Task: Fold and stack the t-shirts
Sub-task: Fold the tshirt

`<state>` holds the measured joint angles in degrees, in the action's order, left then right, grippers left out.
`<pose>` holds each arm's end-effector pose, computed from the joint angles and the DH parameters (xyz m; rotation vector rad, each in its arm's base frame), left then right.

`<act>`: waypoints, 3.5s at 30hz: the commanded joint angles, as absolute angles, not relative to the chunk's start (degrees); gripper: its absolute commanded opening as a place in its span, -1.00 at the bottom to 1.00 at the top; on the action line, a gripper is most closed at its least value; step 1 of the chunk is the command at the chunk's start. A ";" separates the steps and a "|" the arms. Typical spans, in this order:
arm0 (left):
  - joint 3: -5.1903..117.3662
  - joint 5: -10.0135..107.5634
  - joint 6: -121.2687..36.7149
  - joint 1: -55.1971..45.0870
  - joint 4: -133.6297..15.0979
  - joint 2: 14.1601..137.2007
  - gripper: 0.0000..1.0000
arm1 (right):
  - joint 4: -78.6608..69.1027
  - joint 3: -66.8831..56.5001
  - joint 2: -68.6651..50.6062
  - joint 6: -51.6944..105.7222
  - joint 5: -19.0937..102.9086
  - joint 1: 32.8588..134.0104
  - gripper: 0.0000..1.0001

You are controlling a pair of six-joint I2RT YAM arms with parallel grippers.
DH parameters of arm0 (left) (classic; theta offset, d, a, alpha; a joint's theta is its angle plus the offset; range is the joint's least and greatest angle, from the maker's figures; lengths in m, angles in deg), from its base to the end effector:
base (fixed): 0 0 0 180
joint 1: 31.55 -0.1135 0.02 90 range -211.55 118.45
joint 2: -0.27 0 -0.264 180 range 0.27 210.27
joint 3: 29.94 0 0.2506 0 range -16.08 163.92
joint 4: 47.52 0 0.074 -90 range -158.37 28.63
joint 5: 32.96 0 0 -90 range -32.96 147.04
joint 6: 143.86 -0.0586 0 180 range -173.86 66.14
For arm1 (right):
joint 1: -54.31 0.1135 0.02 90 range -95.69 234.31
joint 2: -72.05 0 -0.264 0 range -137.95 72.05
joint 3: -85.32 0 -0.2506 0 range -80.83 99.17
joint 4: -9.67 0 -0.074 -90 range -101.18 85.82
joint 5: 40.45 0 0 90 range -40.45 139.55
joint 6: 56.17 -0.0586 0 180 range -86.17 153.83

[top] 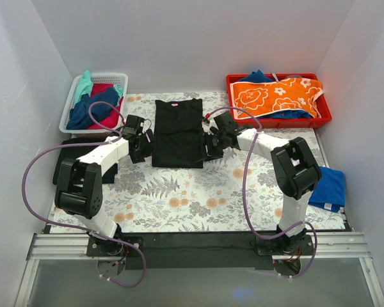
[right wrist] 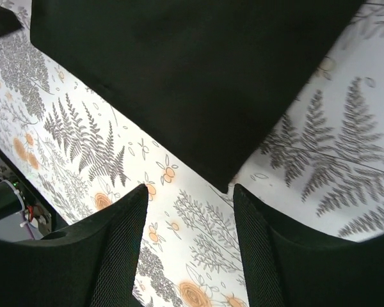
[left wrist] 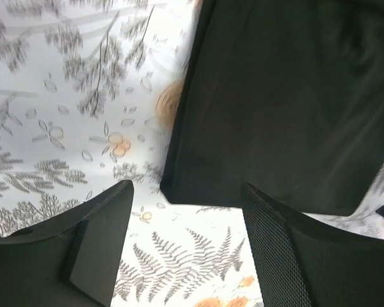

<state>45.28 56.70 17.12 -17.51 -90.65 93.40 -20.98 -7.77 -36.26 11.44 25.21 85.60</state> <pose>0.3269 -0.0821 0.1840 -1.3007 2.4030 -0.4828 0.3418 0.2360 0.1722 -0.3929 2.5702 0.9015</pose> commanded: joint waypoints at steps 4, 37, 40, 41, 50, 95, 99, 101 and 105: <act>39.39 52.82 18.04 -17.84 -84.32 92.21 0.32 | -15.17 -8.14 -40.10 8.69 23.18 87.00 0.19; 35.33 49.74 18.30 -17.93 -81.93 99.24 -0.57 | -16.84 -10.60 -45.11 9.66 25.47 87.71 -0.38; 35.77 49.92 18.13 -17.93 -82.99 99.85 -0.79 | -17.63 -10.95 -45.02 10.10 25.91 87.71 -0.75; 36.04 49.83 18.04 -17.93 -83.08 99.94 -0.98 | -18.07 -11.21 -45.02 10.19 26.25 87.71 -0.97; 34.81 50.27 18.74 -17.93 -88.70 93.54 -1.00 | -20.97 -14.73 -39.14 12.73 27.75 87.71 -0.97; 43.32 64.06 34.47 -17.76 -106.83 68.54 -1.00 | -35.56 5.82 -27.86 19.85 33.37 89.47 -0.97; 45.70 67.93 34.83 -17.84 -103.30 76.36 -1.00 | -36.00 16.18 -36.65 20.03 33.90 88.59 -0.97; 47.10 69.51 34.12 -17.84 -101.54 80.49 -1.00 | -36.09 21.18 -41.14 19.85 34.43 88.06 -0.97; 53.16 71.27 32.10 -17.93 -97.94 91.04 -1.00 | -36.09 29.54 -51.58 18.71 33.81 86.39 -0.97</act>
